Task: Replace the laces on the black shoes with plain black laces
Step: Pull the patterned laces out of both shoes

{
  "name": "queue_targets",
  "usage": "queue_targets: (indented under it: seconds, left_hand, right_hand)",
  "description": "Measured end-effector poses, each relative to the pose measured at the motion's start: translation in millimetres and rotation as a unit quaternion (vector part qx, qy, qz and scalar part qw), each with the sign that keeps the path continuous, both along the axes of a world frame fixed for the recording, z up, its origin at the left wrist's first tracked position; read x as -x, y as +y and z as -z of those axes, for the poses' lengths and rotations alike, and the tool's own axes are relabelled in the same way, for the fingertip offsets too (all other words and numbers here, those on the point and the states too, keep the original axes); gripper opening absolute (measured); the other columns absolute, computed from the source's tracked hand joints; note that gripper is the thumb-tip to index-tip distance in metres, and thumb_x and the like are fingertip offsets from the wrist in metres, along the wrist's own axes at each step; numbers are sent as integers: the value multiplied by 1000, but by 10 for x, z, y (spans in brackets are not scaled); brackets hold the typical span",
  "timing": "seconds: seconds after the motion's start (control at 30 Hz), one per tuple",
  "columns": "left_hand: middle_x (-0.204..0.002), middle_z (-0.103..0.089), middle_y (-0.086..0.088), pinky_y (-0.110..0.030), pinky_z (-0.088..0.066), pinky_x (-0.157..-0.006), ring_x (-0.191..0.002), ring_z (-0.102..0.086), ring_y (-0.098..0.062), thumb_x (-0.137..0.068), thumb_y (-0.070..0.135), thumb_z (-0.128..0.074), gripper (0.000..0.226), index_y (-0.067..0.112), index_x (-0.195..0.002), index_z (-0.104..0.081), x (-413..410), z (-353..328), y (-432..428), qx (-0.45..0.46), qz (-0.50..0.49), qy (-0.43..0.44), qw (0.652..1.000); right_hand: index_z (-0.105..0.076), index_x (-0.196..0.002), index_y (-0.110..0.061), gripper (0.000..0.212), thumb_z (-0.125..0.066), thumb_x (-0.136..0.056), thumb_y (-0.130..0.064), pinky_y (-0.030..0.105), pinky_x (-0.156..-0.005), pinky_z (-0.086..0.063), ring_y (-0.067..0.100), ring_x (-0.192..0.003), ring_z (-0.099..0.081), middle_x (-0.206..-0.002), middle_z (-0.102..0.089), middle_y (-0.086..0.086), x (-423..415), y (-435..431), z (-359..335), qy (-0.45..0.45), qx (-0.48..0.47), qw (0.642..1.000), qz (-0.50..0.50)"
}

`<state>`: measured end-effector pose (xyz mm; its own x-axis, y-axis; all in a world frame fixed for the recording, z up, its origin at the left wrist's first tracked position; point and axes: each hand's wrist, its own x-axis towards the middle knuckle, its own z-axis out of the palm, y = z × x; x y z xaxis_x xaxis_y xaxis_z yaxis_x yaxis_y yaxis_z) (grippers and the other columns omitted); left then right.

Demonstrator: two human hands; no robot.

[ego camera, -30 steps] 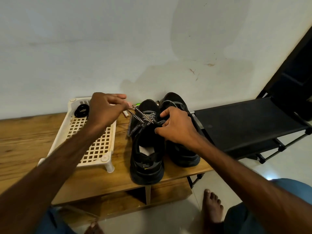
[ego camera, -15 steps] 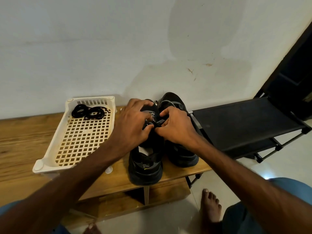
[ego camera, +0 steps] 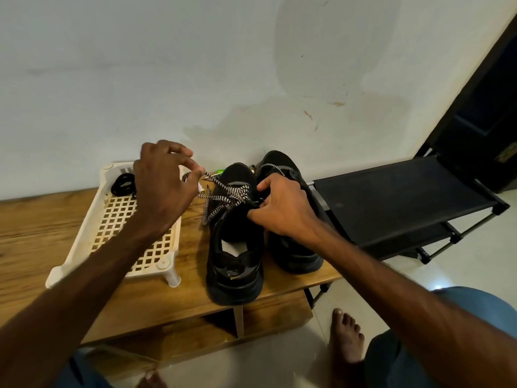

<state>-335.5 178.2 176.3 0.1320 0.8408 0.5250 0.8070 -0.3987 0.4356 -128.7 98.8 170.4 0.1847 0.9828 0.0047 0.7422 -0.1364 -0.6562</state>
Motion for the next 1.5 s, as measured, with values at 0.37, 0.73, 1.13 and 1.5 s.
queue_targets:
  seconds: [0.37, 0.73, 1.13, 1.5]
  left_hand:
    - [-147, -54, -1, -57, -42, -103, -135, -41, -28, -78, 29, -83, 15, 25, -93, -82, -346, 47, -402, 53, 182, 107, 976]
    - [-128, -63, 8, -49, -42, -102, -127, -44, -20, -73, 21, -86, 6, 23, -77, -81, -370, 46, -397, 44, 182, 79, 979]
    - [-128, -70, -6, -39, -40, -109, -123, -59, -25, -85, 26, -77, 25, 11, -104, -81, 41, -72, -154, 81, 4, 20, 997]
    - [-65, -56, 21, -11, -36, -60, -65, -58, 0, -78, 34, -81, 23, 29, -100, -78, -242, -69, -540, 150, 118, 70, 979]
  right_hand:
    - [-55, -128, -17, 65, -86, -74, -34, 34, -87, -59, 16, -99, -69, -103, -71, 0, -13, -5, -7, 3, -4, 1000, -1]
    - [-56, -127, -18, 64, -86, -73, -34, 31, -82, -60, 14, -95, -69, -101, -71, -1, -5, -17, -13, 12, 5, 1000, 0]
    - [-57, -127, -19, 59, -84, -75, -27, 39, -81, -62, 18, -87, -70, -95, -70, -2, -10, -87, -23, 9, 3, 1000, 5]
    - [-65, -118, -22, 37, -78, -85, -29, 42, -83, -58, 22, -99, -64, -110, -63, 2, 237, -37, -75, -166, -98, 978, -81]
